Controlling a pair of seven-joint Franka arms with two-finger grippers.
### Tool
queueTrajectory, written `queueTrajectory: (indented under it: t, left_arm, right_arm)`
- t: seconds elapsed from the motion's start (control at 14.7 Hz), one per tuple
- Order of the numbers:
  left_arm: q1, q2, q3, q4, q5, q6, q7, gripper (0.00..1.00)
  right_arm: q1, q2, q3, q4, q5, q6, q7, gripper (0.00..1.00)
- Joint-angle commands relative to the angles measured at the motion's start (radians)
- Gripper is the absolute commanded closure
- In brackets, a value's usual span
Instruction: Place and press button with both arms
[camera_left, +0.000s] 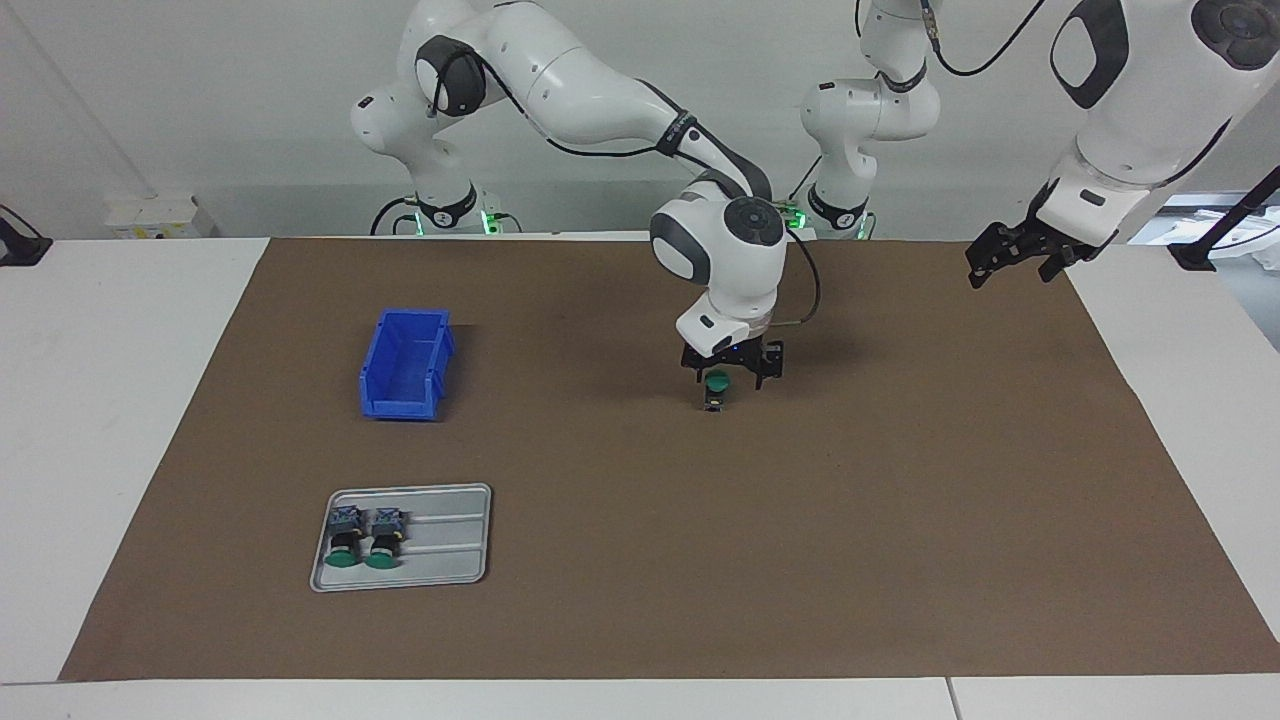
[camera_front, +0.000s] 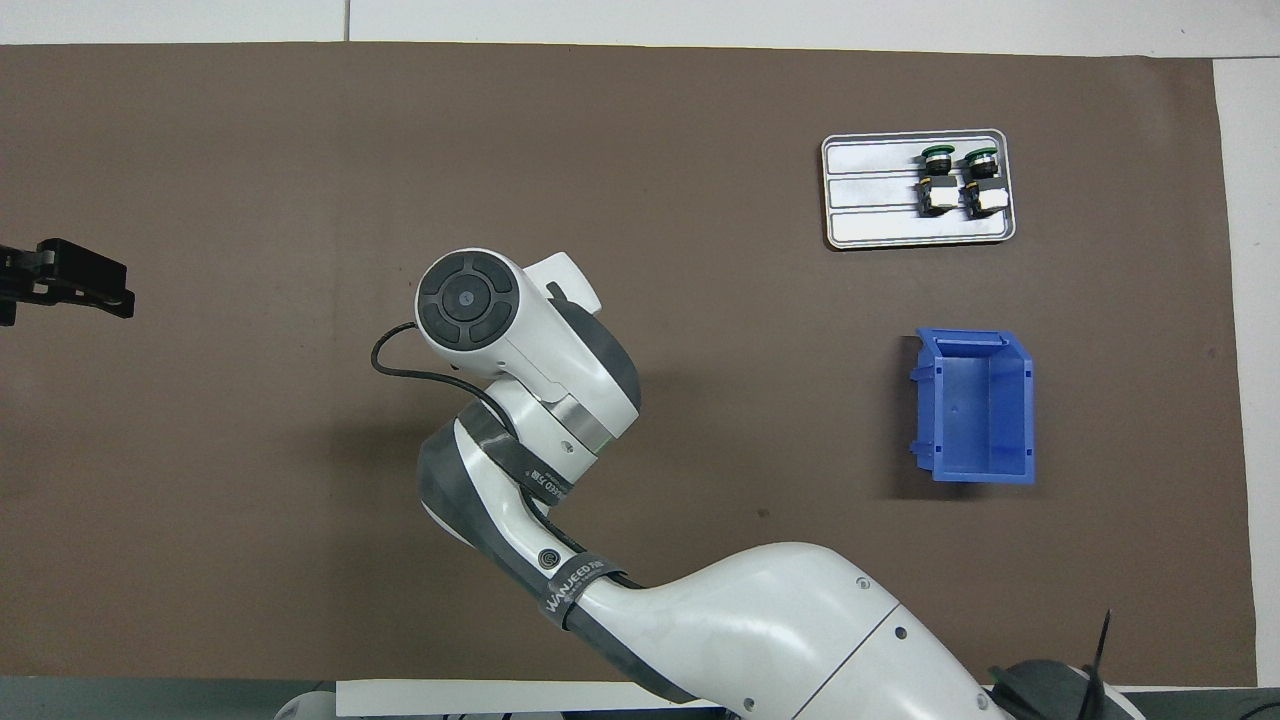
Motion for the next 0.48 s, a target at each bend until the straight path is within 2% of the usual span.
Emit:
queueTrajectory:
  t: [0.0, 0.2, 0.41]
  left_arm:
    - [0.006, -0.011, 0.008, 0.004, 0.012, -0.010, 0.006, 0.00]
    - [0.028, -0.011, 0.011, 0.006, 0.013, -0.011, 0.012, 0.00]
    - [0.028, -0.015, 0.011, 0.003, 0.013, -0.014, 0.014, 0.00]
  right_arm:
    - [-0.007, -0.039, 0.012, -0.075, -0.011, 0.028, -0.024, 0.07]
    - [-0.012, -0.041, 0.012, -0.074, -0.013, 0.026, -0.062, 0.28]
    - [-0.019, -0.041, 0.012, -0.063, -0.014, 0.003, -0.088, 0.72]
